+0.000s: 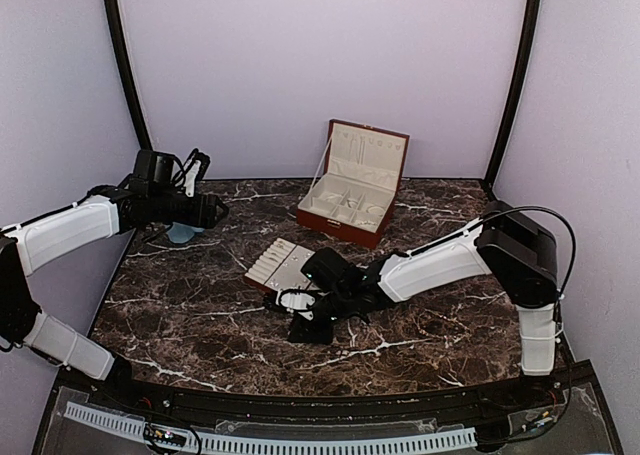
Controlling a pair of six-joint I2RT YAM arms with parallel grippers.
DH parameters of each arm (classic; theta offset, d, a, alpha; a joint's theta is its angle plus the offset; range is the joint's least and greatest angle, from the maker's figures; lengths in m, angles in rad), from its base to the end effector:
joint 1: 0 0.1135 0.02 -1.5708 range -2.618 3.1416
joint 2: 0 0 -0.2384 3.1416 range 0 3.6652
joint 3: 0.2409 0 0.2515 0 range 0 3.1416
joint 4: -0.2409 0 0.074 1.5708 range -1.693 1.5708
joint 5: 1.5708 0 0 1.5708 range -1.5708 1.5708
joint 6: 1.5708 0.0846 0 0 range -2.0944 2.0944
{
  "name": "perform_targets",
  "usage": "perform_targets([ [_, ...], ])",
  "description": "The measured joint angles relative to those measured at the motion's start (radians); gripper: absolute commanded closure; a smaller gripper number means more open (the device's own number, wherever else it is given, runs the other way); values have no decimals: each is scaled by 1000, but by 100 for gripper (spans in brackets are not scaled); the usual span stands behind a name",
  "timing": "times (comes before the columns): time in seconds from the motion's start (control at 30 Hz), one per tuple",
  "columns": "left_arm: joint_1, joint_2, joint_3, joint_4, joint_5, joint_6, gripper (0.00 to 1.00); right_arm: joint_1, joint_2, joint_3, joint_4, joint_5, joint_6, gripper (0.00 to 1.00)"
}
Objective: Organize the mixed jewelry
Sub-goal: Pick up the earring from the center of the board.
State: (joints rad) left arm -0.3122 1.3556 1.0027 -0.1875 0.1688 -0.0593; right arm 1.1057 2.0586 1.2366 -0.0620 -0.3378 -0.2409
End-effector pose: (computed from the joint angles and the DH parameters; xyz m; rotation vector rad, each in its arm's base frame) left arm 0.3325 -0.1223 0.2373 0.3691 2.0960 -0.3991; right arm 0.1721 0.4054 0.0671 -1.7096 1.8943 0.7760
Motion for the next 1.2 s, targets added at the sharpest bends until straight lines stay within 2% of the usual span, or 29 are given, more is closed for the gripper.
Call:
perform_targets([
  [0.37, 0, 1, -4, 6, 26, 0, 28, 0, -26, -59, 70, 7, 48, 89],
  [0.63, 0, -2, -46, 51, 103, 7, 32, -51, -98, -146, 131, -31, 150, 90],
  [0.77, -13, -9, -62, 83, 187, 31, 34, -105, -163, -172, 185, -68, 206, 89],
  [1.03, -156, -11, -81, 113, 359, 138, 39, -168, -265, -203, 267, -117, 290, 89],
  [1.2, -245, -6, -106, 117, 437, 189, 47, -175, -305, -204, 273, -142, 315, 89],
])
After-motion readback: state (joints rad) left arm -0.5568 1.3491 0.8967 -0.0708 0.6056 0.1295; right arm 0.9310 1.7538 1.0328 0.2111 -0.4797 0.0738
